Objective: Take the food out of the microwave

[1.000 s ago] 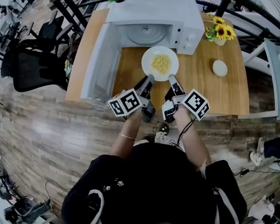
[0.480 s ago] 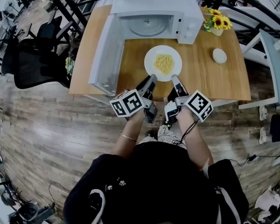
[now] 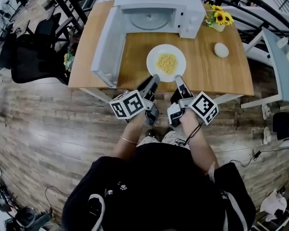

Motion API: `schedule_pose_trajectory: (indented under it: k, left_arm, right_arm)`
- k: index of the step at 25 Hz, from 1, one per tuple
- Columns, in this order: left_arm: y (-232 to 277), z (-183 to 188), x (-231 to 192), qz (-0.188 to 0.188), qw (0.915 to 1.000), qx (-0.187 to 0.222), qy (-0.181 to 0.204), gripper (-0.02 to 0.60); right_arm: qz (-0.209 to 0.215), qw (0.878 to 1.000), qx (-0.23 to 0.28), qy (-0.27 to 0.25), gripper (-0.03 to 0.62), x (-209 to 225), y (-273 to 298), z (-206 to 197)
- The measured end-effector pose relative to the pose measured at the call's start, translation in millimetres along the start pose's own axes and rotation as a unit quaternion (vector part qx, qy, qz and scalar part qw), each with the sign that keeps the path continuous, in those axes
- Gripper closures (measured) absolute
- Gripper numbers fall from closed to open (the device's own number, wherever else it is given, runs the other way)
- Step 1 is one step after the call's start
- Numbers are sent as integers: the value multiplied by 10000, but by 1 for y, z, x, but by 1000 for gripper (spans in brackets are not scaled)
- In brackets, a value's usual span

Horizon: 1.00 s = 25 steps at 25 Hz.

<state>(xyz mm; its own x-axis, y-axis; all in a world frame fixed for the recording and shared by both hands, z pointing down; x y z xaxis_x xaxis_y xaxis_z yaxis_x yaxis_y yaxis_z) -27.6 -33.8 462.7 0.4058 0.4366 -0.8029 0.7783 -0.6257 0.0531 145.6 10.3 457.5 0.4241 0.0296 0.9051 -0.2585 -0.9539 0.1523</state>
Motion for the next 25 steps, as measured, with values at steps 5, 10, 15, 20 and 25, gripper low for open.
schedule_pose_trajectory:
  k: [5, 10, 15, 20, 25]
  left_arm:
    - [-7, -4, 5, 121, 9999, 32, 28, 517]
    - [-8, -11, 21, 89, 9999, 113, -7, 517]
    - [-9, -17, 27, 169, 9997, 169, 12, 517]
    - [-7, -18, 34, 198, 9995, 228, 104, 517]
    - [-7, -19, 39, 202, 9993, 268, 137, 517]
  right_arm:
    - [50, 9999, -89, -64, 565, -4, -8, 0]
    - [103, 9998, -155, -65, 565, -6, -18, 8]
    - [173, 9996, -211, -43, 565, -4, -25, 11]
    - [249, 9994, -225, -30, 565, -5, -27, 15]
    - [299, 9993, -231, -8, 563, -6, -30, 18]
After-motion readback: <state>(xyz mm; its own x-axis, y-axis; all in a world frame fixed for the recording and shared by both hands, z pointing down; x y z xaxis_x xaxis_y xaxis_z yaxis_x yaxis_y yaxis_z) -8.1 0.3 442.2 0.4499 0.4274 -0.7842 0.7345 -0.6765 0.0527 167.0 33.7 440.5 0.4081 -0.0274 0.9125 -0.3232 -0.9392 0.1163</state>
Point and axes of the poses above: the fingertips, and each gripper's own axes: y forward along the fingers, x to its right, z out of its top, the point moved 7 cm from there along -y, backward along the fingers, and after that the axes turned 1 degree about -z, right-handed, at the moved point
